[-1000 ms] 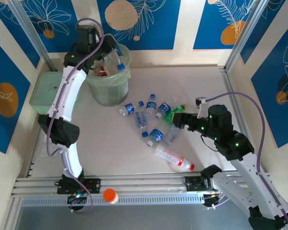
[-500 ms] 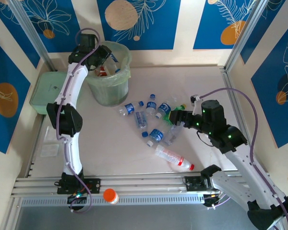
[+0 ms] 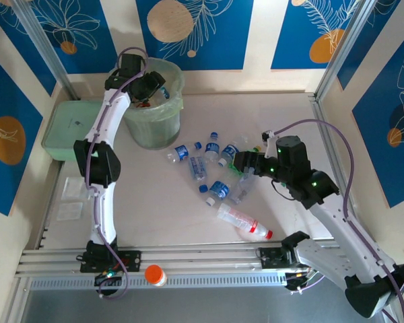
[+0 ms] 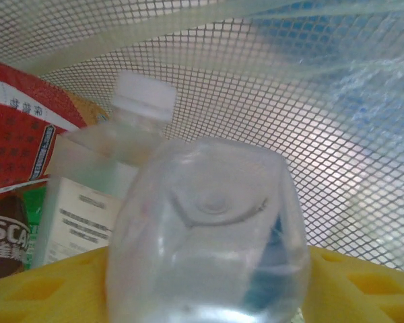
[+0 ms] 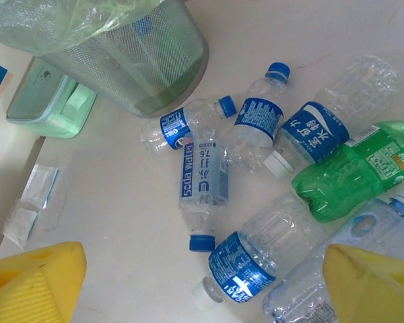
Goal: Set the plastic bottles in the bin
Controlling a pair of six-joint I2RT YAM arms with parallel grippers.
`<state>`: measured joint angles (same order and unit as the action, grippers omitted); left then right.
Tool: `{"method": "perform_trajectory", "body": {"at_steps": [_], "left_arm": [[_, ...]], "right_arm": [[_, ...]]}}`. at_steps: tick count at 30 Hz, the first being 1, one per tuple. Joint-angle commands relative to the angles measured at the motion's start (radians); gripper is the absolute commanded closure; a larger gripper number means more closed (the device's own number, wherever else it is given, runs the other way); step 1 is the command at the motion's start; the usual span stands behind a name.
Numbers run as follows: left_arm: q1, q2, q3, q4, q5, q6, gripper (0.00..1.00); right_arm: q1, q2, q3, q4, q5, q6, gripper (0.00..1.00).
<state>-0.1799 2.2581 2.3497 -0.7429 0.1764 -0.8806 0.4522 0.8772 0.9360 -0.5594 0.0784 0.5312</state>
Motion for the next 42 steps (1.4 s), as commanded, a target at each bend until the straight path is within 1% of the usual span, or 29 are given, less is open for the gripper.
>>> {"method": "perform_trajectory", "body": {"at_steps": [1,4,7,15,18,23,27,31,34,35,37,38,40,42], "left_arm": [[-0.007,0.026,0.030,-0.034,0.013,0.028,0.28],[-0.006,0.020,0.042,-0.039,0.002,0.035,0.21],[-0.006,0.013,0.071,-0.049,0.001,0.047,0.18],[-0.007,-0.027,0.090,-0.044,0.024,0.050,0.17],[-0.007,-0.059,0.090,-0.033,0.057,0.054,0.17],[-0.006,-0.143,0.091,-0.016,0.091,0.071,0.17],[-0.007,-0.231,0.054,0.017,0.135,0.091,0.18],[-0.011,-0.368,-0.082,0.068,0.155,0.104,0.19],[-0.035,-0.512,-0.213,0.070,0.106,0.152,0.22],[-0.050,-0.568,-0.278,0.082,0.074,0.163,0.23],[-0.095,-0.729,-0.489,0.184,0.026,0.182,0.24],[-0.113,-0.792,-0.568,0.216,0.006,0.184,0.24],[-0.158,-0.915,-0.716,0.237,-0.015,0.201,0.24],[-0.189,-0.999,-0.835,0.243,-0.021,0.210,0.24]], "right_arm": [[0.003,0.018,0.023,0.026,-0.025,-0.002,0.09],[0.003,0.021,0.029,0.032,-0.025,-0.005,0.09],[0.003,0.017,0.032,0.024,-0.025,-0.010,0.09],[0.003,-0.010,0.036,0.012,-0.028,-0.009,0.09],[0.003,-0.021,0.049,-0.006,-0.025,-0.013,0.09],[0.003,-0.043,0.074,-0.039,-0.020,-0.021,0.09],[0.008,-0.053,0.092,-0.071,-0.034,-0.020,0.09],[0.025,-0.058,0.107,-0.114,-0.043,-0.019,0.09],[0.049,-0.053,0.129,-0.157,-0.038,-0.039,0.10],[0.060,-0.046,0.138,-0.176,-0.028,-0.046,0.10],[0.097,-0.020,0.166,-0.250,0.035,-0.048,0.11],[0.115,-0.006,0.181,-0.285,0.068,-0.045,0.11],[0.157,0.025,0.212,-0.359,0.106,-0.037,0.11],[0.197,0.052,0.236,-0.416,0.117,-0.034,0.11]]}}
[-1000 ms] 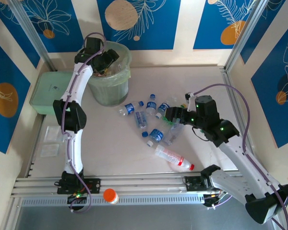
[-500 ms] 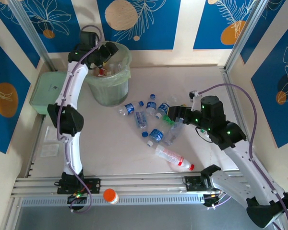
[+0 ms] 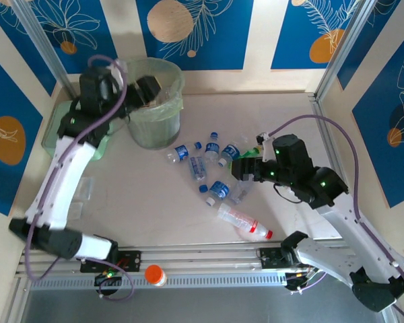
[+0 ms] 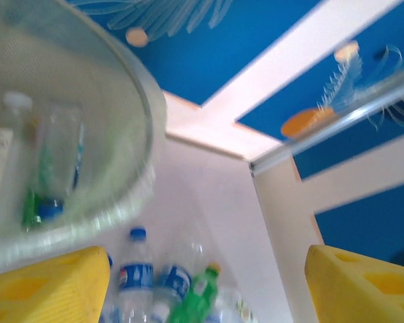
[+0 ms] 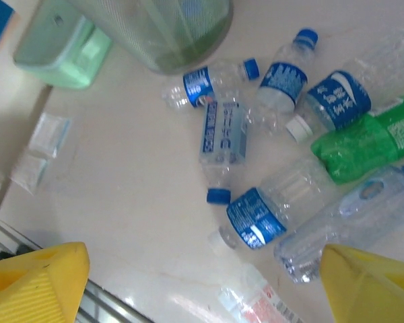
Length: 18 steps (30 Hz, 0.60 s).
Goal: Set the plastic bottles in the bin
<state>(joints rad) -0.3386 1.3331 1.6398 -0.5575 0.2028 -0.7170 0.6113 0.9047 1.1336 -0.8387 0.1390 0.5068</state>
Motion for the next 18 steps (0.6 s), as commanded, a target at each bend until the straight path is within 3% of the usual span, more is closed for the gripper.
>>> {"method": "perform_trajectory", "body": {"at_steps": [1,6,9,11,18], "left_arm": [[-0.040,-0.123,-0.190,0.071,-0.031,0.048,0.24],[-0.066,-0.281,-0.415,0.038,0.012,0.111,0.24],[-0.067,-0.356,-0.517,0.007,0.033,0.176,0.24],[-0.066,-0.400,-0.566,0.001,0.034,0.215,0.23],[-0.065,-0.491,-0.677,0.019,-0.051,0.279,0.22]], "right_arm": [[0.063,0.039,0.047,-0.164,0.061,-0.009,0.11],[0.156,0.176,0.054,-0.328,0.075,-0.023,0.11],[0.255,0.280,0.054,-0.431,0.164,-0.017,0.09],[0.325,0.330,0.058,-0.437,0.171,-0.032,0.08],[0.399,0.565,0.094,-0.459,0.191,-0.111,0.04]]}}
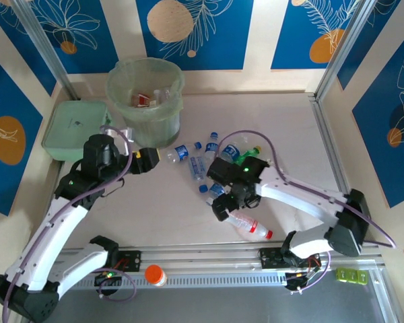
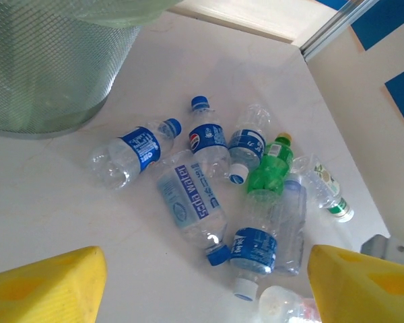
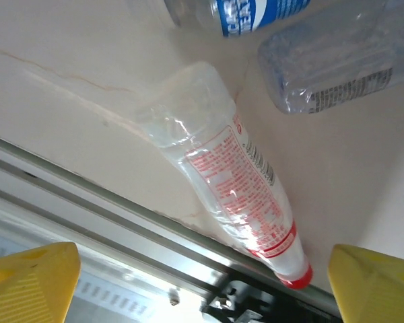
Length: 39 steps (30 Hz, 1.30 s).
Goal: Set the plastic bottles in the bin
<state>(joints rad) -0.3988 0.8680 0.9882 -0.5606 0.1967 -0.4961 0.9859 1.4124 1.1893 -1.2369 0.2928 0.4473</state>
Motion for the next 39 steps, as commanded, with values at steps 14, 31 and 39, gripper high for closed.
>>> {"method": "perform_trajectory", "body": {"at_steps": [14,31,39], "left_arm": [[-0.031,-0.130,-0.075,-0.050,-0.326,0.047,0.21],[-0.061,-0.146,-0.075,-0.058,-0.353,0.051,0.19],[-0.061,-0.141,-0.074,-0.056,-0.361,0.054,0.19]], "right_arm": [[0.106,0.357,0.063,-0.041,0.123,-0.172,0.06],[0.161,0.552,0.076,-0.026,0.312,-0.154,0.29],[0.180,0.503,0.079,-0.030,0.314,-0.154,0.45]]}}
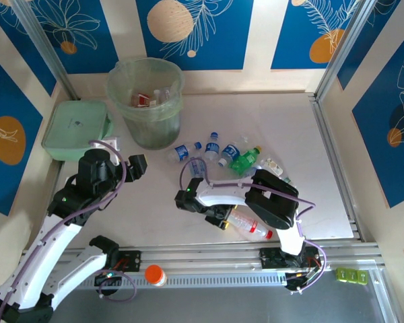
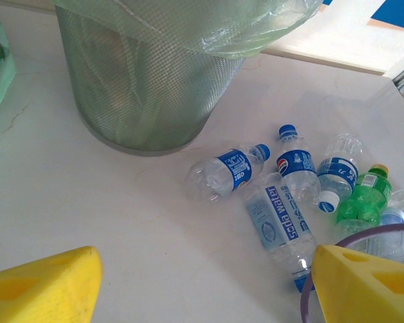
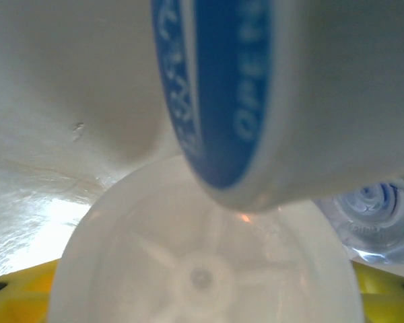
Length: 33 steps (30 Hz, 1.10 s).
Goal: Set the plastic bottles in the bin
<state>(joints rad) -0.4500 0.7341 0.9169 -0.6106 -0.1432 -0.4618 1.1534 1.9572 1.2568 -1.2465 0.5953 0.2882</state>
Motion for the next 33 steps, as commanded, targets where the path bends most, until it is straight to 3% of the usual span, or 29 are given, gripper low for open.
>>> {"method": "perform_trajectory", "body": {"at_steps": [1,12,17,23,26,31,33], "left_arm": [[-0.010,-0.008,-0.002,-0.006,-0.018,0.018,0.19],[-0.010,-0.015,0.046,-0.043,0.006,0.048,0.16],[-0.012,-0.006,0.076,-0.031,0.120,0.091,0.15],[-0.049,0.102,0.162,-0.035,0.317,0.153,0.15],[-0.114,0.154,0.214,-0.044,0.316,0.183,0.14],[-0.205,0.286,0.319,-0.042,0.475,0.226,0.12],[-0.274,0.341,0.377,-0.058,0.474,0.264,0.11]], "right_arm": [[0.017,-0.055,0.015,-0.022,0.012,0.006,0.47],[0.027,-0.310,0.124,-0.088,-0.021,0.012,0.49],[-0.056,-0.475,0.205,-0.053,-0.080,-0.002,0.49],[-0.316,-0.713,0.195,0.177,-0.445,-0.008,0.50],[-0.453,-0.811,0.151,0.301,-0.660,0.009,0.50],[-0.647,-0.929,0.084,0.479,-0.974,0.058,0.51],[-0.702,-0.959,0.065,0.533,-1.060,0.077,0.50]]}}
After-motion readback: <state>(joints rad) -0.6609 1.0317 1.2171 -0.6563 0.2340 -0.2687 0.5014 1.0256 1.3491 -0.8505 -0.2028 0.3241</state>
